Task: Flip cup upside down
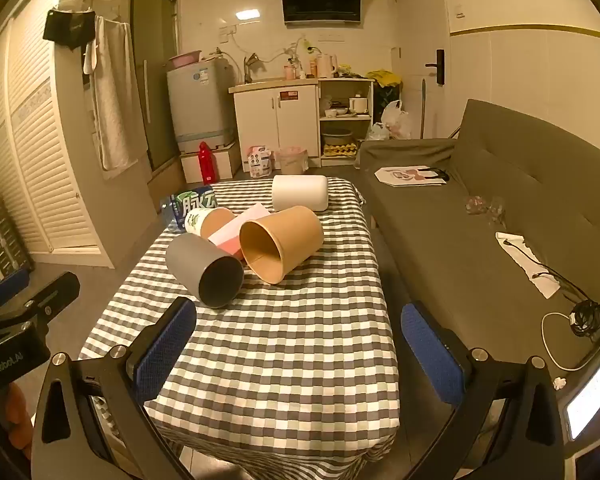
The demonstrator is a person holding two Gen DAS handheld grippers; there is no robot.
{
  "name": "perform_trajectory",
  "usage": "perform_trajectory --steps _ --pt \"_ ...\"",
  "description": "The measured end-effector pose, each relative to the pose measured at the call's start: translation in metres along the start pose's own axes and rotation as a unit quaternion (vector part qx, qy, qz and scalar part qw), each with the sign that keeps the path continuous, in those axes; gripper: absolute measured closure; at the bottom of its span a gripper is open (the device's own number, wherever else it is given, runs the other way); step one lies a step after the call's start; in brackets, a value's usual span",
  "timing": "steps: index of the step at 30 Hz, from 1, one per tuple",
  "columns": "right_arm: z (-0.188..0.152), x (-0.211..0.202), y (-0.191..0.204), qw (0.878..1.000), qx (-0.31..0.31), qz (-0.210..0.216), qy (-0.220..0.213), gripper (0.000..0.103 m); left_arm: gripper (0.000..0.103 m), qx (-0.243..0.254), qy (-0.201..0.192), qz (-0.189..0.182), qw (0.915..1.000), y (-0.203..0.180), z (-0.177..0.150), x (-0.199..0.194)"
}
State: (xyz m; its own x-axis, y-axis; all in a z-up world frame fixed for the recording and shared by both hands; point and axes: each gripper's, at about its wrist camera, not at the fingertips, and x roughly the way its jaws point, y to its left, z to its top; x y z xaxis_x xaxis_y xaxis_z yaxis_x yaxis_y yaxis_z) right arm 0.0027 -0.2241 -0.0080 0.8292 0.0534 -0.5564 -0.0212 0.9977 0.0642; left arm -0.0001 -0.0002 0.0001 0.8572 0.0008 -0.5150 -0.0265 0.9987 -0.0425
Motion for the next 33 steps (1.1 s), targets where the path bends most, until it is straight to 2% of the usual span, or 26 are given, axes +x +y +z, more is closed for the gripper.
perform_trajectory --steps 33 --pt "-0.0024 0.0016 0.0038 1.0 -0.004 0.0 0.006 0.0 0.0 0.007 0.004 0.013 0.9999 0.0042 -0.0041 0.0024"
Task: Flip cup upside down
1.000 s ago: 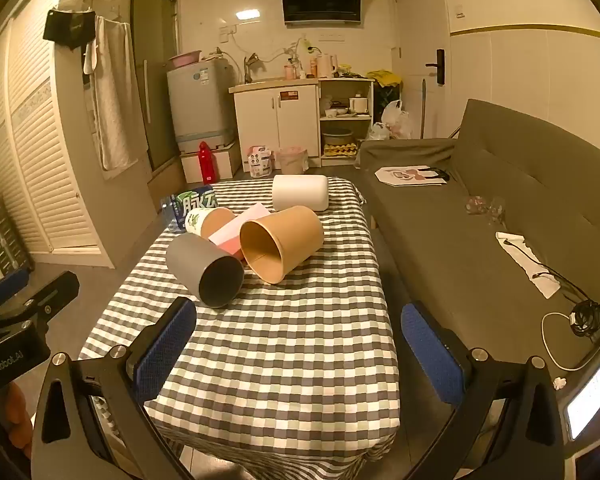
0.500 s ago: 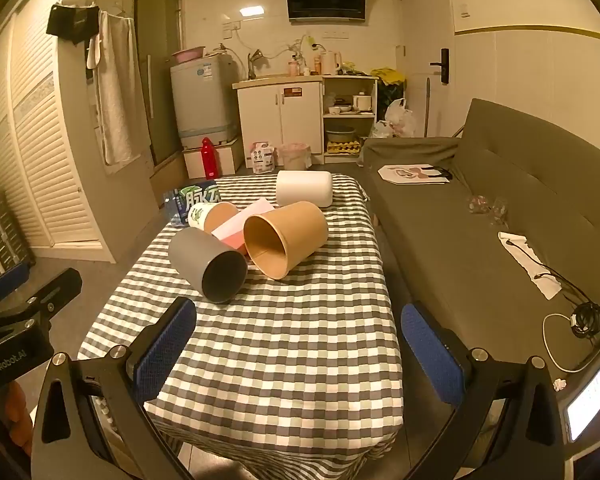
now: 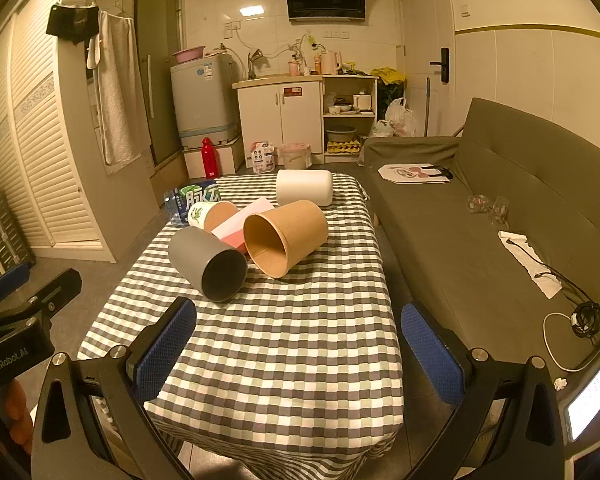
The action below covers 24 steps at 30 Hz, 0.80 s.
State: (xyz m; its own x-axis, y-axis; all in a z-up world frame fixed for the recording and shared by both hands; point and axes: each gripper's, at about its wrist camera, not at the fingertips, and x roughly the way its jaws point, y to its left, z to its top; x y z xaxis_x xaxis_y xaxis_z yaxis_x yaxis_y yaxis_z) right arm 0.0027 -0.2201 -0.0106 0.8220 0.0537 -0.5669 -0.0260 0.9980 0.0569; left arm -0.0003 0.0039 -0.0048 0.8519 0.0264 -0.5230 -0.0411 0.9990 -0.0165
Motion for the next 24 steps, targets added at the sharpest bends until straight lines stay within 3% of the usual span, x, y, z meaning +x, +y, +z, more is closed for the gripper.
perform_trajectory --steps 24 --pt "-0.002 0.0023 0.0004 1.0 0.001 0.002 0.002 0.0 0.0 0.003 0.001 0.0 1.0 -0.0014 -0.0032 0.0003"
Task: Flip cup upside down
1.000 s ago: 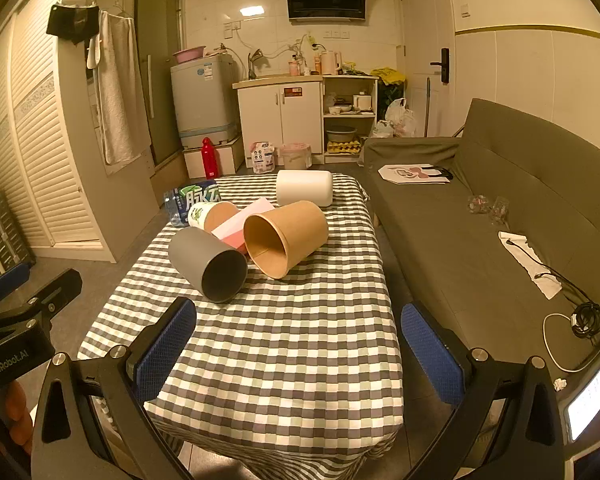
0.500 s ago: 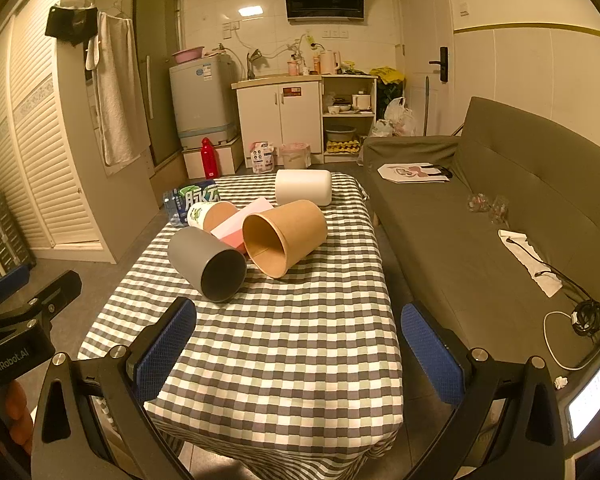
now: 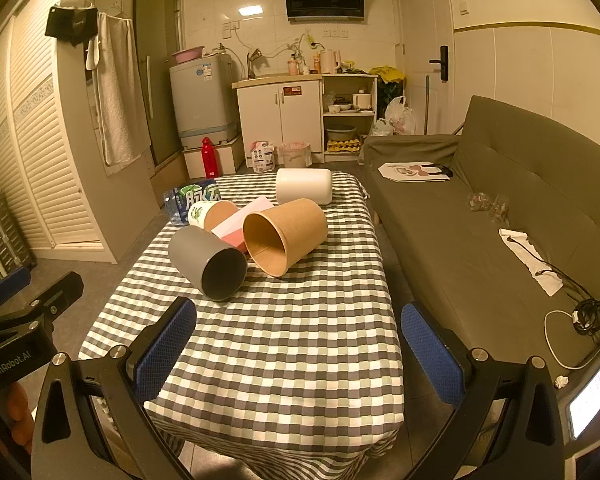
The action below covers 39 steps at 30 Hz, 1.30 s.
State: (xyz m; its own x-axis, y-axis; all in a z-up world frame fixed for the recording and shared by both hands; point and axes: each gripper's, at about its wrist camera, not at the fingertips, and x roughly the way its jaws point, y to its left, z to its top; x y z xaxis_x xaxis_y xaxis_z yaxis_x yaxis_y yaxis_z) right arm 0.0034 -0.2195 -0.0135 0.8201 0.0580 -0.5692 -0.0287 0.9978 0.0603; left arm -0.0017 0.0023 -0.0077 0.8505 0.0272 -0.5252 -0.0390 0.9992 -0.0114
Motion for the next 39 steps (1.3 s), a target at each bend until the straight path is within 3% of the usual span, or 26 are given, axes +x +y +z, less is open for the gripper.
perform_trajectory --steps 39 --pt "-0.002 0.012 0.01 1.0 -0.005 0.006 0.011 0.0 0.0 -0.006 0.017 0.0 0.9998 0.002 -0.001 0.012"
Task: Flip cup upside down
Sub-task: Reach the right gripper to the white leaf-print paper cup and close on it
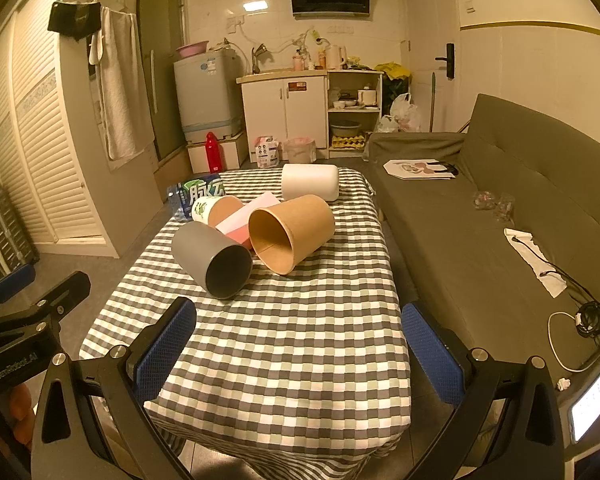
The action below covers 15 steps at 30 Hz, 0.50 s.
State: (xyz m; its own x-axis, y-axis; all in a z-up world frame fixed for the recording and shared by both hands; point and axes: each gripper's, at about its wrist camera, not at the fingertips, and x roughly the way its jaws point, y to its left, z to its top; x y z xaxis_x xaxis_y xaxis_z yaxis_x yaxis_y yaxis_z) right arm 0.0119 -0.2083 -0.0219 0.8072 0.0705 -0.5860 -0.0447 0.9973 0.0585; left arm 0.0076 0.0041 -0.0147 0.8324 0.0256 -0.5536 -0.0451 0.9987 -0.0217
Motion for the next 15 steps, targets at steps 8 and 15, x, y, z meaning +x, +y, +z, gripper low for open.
perform_trajectory --steps 8,15 --pt "0.012 0.021 0.005 1.0 -0.01 0.016 0.017 0.0 0.0 -0.013 0.019 0.009 0.9997 0.014 0.015 0.027" --pt "0.063 0.071 0.021 0.997 -0.049 0.048 0.041 0.0 0.0 -0.022 0.042 0.04 0.998 0.042 0.037 0.075"
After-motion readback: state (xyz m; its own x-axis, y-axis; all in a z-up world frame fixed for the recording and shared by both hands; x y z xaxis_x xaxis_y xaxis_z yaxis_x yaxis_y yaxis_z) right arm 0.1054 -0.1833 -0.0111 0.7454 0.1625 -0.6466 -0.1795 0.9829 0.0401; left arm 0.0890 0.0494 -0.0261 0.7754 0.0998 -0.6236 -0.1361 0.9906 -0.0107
